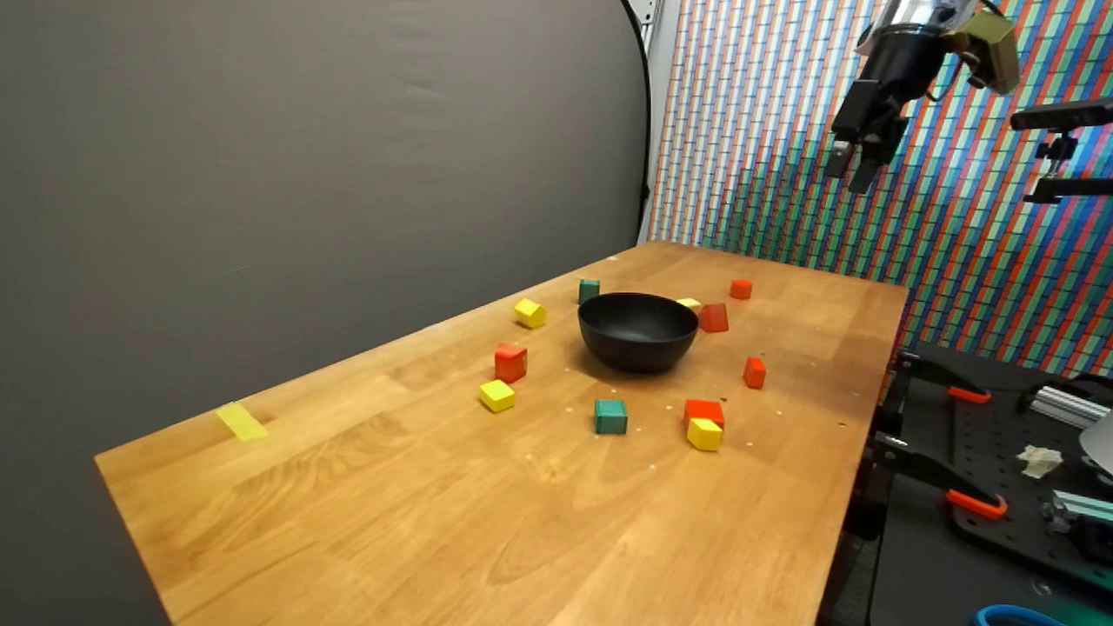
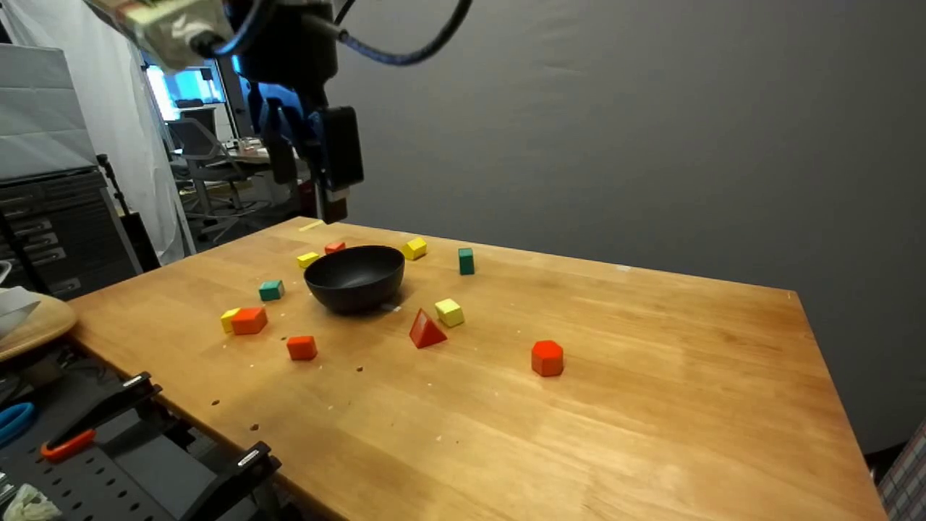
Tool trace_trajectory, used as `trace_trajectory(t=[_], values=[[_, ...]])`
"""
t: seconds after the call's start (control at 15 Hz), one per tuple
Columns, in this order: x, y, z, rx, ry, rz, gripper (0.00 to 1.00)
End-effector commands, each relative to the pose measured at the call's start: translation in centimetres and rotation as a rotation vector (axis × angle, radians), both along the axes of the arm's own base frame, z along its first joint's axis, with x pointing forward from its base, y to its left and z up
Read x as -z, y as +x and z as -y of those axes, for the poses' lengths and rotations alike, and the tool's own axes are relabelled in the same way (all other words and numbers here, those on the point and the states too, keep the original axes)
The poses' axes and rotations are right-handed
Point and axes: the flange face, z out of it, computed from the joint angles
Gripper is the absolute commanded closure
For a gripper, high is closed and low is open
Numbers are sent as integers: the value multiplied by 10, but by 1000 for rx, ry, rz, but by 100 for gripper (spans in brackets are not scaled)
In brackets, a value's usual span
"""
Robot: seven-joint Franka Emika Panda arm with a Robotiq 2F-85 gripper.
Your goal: Put all the blocks on the table in the black bowl
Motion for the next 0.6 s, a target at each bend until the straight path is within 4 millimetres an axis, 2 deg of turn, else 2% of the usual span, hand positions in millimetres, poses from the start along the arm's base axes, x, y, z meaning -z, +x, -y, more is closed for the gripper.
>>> trace_trajectory(t=[0.0, 0.2, 0.27, 0.53], values=[[22, 37, -43, 66, 65, 2, 0], [39, 54, -63, 89, 41, 15, 0], [31, 40, -57, 59, 54, 3, 0], [45, 49, -63, 65, 33, -12, 0]])
